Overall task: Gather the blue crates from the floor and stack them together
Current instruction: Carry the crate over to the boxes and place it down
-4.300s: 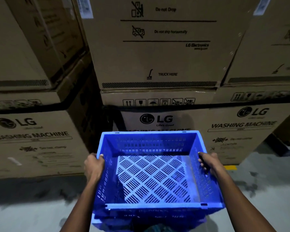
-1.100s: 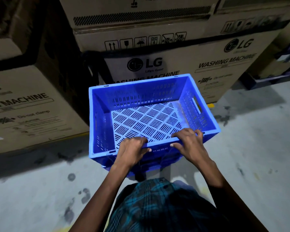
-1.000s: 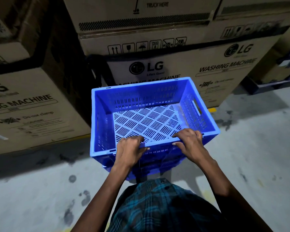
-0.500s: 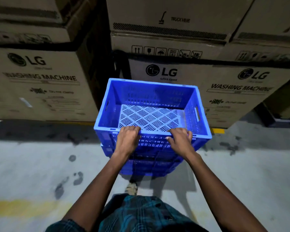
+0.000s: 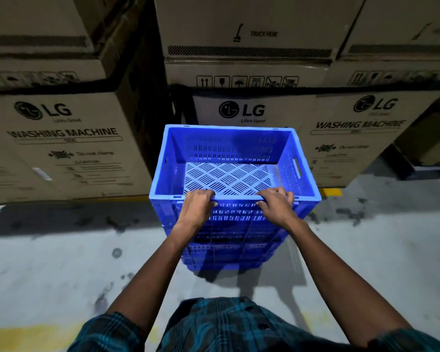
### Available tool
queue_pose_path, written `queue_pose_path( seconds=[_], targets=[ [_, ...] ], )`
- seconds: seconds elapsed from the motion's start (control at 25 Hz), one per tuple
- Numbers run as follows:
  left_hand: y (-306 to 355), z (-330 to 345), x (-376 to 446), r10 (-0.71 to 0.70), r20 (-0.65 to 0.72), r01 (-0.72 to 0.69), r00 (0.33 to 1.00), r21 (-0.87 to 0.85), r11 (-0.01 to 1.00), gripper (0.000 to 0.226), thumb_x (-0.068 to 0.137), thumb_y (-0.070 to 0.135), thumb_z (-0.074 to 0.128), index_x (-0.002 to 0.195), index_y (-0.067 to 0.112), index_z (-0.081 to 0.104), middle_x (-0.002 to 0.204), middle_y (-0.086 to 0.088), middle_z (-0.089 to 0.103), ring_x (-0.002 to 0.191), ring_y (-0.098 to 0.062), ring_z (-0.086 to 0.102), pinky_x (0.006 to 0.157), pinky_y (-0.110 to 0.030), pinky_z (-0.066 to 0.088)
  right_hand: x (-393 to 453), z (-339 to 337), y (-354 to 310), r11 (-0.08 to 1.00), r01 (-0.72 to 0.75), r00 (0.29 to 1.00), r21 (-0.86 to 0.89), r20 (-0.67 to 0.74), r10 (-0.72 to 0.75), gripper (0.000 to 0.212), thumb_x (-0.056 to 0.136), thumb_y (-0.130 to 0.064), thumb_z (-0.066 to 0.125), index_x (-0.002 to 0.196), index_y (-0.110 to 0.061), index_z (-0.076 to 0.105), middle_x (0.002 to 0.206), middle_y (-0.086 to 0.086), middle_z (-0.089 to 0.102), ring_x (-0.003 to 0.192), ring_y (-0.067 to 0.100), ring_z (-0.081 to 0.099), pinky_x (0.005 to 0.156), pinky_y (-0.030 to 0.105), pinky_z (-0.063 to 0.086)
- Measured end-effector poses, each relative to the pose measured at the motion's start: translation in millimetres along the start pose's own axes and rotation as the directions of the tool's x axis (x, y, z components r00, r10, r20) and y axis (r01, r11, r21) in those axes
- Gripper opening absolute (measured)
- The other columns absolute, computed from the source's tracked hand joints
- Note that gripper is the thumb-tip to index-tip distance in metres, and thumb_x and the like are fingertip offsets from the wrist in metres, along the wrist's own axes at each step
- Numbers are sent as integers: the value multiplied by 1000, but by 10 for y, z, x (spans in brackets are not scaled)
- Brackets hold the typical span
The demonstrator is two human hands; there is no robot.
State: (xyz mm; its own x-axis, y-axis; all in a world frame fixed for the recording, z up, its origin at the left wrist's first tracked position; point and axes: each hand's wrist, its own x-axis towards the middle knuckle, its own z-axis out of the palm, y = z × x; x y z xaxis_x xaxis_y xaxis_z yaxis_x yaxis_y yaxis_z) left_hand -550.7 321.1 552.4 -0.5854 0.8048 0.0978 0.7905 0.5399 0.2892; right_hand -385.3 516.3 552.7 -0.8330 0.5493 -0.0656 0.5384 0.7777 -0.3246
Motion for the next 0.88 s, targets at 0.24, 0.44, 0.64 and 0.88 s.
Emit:
queue_pose_path(
  seconds=[0.24, 0.44, 0.64, 0.88],
  targets=[
    [-24, -91, 31, 66, -1, -66, 998, 17, 998, 21, 89, 26, 69, 75, 15, 58, 76, -10, 70, 71, -32, 64, 62, -34, 37, 0, 123, -162, 969, -229, 967, -99, -134, 215, 29, 90, -30, 60, 119, -34, 62, 127, -4, 60, 130, 23, 37, 106, 47, 14],
    [21, -156, 2, 168, 58, -168, 984, 1, 986, 9, 89, 13, 64, 98, 13, 63, 91, -11, 72, 83, -34, 68, 69, -40, 49, -200, 233, -645, 915, -358, 831, 185, -384, 403, 52, 80, -4, 53, 129, -19, 55, 135, 10, 54, 139, 34, 35, 115, 43, 22],
    [-7, -213, -51, 335, 73, -328, 940, -87, 941, 40, 88, 27, 67, 125, 16, 58, 119, -10, 66, 111, -33, 60, 92, -42, 42, -825, 230, -914, 829, -363, 697, 426, -466, 545, 41, 82, -5, 55, 122, -14, 59, 117, 10, 63, 111, 31, 58, 98, 36, 42],
    [323, -129, -432, 566, 11, -526, 824, -356, 772, 38, 87, 31, 62, 122, 15, 62, 120, -9, 64, 113, -32, 57, 94, -44, 43, -2088, 262, -1238, 564, -424, 407, 708, -407, 818, 32, 86, 1, 57, 113, -14, 63, 103, 2, 71, 94, 5, 65, 75, 10, 43]
  ],
)
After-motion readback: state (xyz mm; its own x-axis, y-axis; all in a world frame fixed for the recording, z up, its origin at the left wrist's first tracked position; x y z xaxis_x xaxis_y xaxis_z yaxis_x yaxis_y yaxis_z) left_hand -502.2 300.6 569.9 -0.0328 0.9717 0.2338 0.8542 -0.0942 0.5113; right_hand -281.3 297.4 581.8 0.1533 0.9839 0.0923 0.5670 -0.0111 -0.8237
